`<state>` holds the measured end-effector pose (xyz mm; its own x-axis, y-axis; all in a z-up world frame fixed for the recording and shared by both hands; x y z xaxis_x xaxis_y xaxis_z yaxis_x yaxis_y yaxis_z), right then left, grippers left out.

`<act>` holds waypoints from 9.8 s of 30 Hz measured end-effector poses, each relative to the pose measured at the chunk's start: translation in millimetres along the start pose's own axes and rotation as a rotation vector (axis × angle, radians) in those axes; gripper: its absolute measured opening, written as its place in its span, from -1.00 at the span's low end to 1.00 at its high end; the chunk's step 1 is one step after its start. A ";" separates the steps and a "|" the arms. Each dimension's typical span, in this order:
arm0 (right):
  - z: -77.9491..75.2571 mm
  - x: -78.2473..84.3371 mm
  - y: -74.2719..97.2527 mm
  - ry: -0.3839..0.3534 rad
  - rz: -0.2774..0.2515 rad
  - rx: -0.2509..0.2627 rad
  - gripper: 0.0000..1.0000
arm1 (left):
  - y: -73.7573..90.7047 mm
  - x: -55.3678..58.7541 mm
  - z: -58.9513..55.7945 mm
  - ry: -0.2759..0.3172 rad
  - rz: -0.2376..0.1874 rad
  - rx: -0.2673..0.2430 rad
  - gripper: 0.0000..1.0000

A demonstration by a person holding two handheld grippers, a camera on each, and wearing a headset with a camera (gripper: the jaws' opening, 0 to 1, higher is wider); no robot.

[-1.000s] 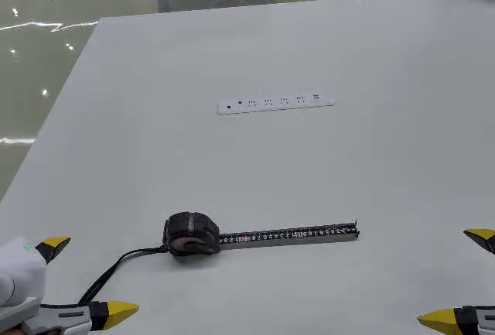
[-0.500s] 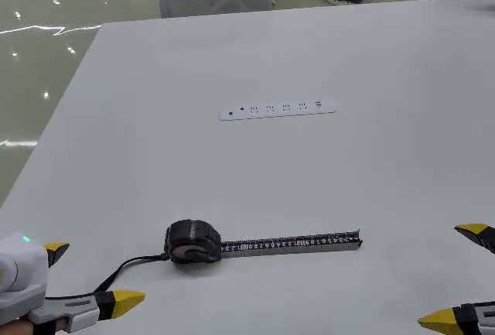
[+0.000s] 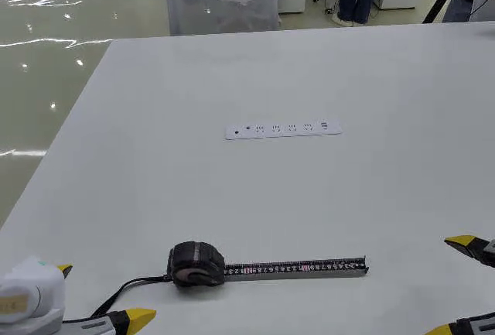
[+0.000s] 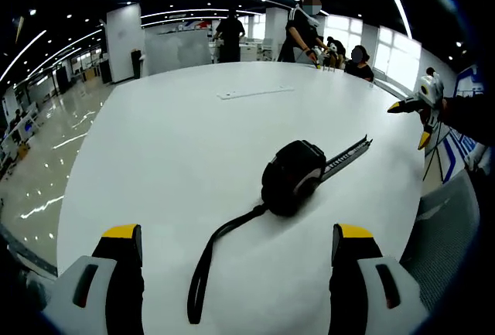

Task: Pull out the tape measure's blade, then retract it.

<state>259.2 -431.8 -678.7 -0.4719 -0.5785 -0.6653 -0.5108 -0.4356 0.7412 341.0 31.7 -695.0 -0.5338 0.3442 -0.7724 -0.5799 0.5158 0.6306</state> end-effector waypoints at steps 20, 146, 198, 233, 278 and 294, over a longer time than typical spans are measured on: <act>-15.0 -15.7 -12.7 0.114 0.060 -0.068 0.98 | -25.8 -51.5 -31.7 -0.007 -0.097 0.005 0.99; -19.7 -24.0 -119.2 0.384 0.345 -0.290 -0.85 | -104.0 -31.1 -60.4 0.239 -0.117 -0.169 0.18; -12.1 -36.0 -127.3 0.304 0.341 -0.285 -0.86 | -105.5 -31.7 -58.9 0.220 -0.041 -0.175 0.17; 1.0 -52.7 -146.0 0.363 0.396 -0.290 -0.85 | -106.0 -30.4 -60.1 0.209 -0.028 -0.179 0.18; 8.1 -60.8 -151.0 0.336 0.324 -0.307 -0.85 | -104.8 -31.7 -58.6 0.235 -0.013 -0.154 0.15; 11.9 -64.7 -156.2 0.323 0.318 -0.310 -0.85 | -104.5 -31.9 -58.9 0.230 -0.018 -0.157 0.14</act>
<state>361.0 -318.1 -752.5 -0.2987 -0.8761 -0.3785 -0.1200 -0.3590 0.9256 382.3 -79.3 -731.8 -0.6378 0.1394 -0.7575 -0.6694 0.3860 0.6347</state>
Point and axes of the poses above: the centre of the closed fingertips' face, and the gripper's own axes: y roughly backward along the fingers, z roughly to its left, x roughly out of its underside, the point moved 5 cm from there along y, roughly backward along the fingers, and after that the axes turned 4 degrees about x, right-handed, at the moved point
